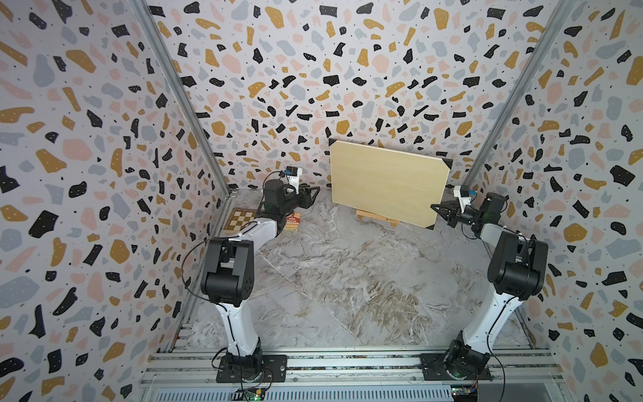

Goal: Assemble the easel
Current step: Place the drawing board on the easel.

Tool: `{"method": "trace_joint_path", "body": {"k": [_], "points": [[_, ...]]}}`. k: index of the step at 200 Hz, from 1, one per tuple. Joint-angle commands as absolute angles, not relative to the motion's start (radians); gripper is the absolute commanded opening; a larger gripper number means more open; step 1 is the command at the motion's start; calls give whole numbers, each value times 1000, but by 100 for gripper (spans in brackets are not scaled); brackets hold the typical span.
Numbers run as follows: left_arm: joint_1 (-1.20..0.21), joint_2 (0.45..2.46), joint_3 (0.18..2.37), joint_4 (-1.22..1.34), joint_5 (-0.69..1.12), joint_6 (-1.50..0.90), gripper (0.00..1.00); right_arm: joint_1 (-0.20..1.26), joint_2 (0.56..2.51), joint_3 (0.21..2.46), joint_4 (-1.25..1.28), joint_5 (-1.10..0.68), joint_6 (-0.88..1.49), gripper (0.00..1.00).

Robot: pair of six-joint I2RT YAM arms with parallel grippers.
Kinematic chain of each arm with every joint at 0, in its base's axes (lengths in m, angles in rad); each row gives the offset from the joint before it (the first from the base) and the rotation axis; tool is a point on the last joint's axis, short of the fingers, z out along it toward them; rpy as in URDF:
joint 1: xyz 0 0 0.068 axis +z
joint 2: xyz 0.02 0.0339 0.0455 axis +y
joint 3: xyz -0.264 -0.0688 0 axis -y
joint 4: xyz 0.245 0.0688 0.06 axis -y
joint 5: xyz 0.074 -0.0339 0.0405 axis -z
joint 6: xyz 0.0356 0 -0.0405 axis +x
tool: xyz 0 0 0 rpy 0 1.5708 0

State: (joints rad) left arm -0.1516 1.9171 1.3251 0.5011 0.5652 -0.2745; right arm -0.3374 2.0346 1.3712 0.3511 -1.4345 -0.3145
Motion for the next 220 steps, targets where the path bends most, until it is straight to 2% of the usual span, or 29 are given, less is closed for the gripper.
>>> {"method": "trace_joint_path", "body": {"k": [1,124,169,185,198,220], "points": [[-152,1917,1353,549,568,-283,53,-352,2063,1472,137,-1431,-535,0],[-152,1918,1372,529,581,-264,59,-351,2196,1615,-154,-1431,-778,0],[-152,1934,1379,526,580,-264,60,-351,2197,1624,-163,-1416,-774,0],[-151,1940,1382,526,580,-267,61,-351,2200,1623,-167,-1413,-778,8],[-152,1944,1383,524,583,-271,61,-353,2200,1617,-168,-1409,-784,19],[-152,1951,1385,524,582,-270,61,-354,2198,1611,-162,-1408,-783,25]]}}
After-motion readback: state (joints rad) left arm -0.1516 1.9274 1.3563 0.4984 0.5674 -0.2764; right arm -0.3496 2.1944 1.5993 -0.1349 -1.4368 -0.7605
